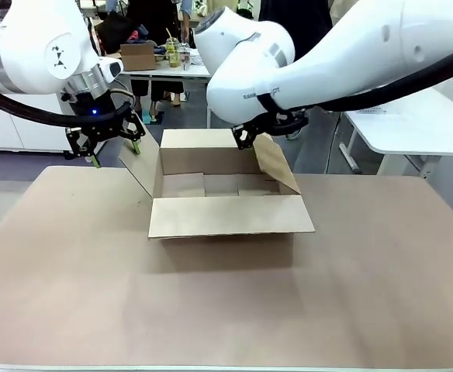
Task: Pack the gift set into the box.
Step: Place both hands on the side flaps of the Package Box and spread them outward.
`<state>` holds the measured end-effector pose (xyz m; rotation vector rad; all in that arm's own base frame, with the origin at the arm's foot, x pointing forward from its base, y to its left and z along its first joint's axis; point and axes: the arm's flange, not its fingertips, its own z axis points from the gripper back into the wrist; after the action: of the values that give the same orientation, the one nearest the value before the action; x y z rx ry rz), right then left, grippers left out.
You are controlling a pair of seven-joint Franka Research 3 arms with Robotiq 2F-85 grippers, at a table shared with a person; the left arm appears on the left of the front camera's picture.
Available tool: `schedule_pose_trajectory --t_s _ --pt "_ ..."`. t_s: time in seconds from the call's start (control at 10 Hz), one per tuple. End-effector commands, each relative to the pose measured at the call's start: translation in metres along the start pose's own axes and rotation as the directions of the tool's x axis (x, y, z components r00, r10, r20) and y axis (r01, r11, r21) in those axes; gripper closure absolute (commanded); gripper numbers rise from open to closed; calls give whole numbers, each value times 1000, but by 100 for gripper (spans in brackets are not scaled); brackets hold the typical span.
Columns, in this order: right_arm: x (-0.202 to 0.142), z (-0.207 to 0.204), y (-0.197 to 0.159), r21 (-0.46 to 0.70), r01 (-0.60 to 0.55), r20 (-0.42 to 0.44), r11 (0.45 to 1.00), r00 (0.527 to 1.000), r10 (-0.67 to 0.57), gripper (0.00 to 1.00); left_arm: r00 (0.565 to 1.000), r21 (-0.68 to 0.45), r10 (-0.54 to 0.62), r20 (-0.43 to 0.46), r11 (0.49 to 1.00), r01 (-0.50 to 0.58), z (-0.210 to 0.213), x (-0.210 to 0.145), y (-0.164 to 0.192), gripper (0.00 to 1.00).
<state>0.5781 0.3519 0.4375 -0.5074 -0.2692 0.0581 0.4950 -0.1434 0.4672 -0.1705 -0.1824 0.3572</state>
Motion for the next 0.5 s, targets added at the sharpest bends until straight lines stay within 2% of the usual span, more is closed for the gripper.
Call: schedule_pose_trajectory --t_s 0.0,0.4 --pt "-22 -6 -28 -37 63 43 997 997 -61 0 1000 19 9 8 1000 -9 1 1 -1 0" --pt "-46 -9 -86 1 178 42 984 983 -178 0 1000 19 9 8 1000 -9 1 1 -1 0"
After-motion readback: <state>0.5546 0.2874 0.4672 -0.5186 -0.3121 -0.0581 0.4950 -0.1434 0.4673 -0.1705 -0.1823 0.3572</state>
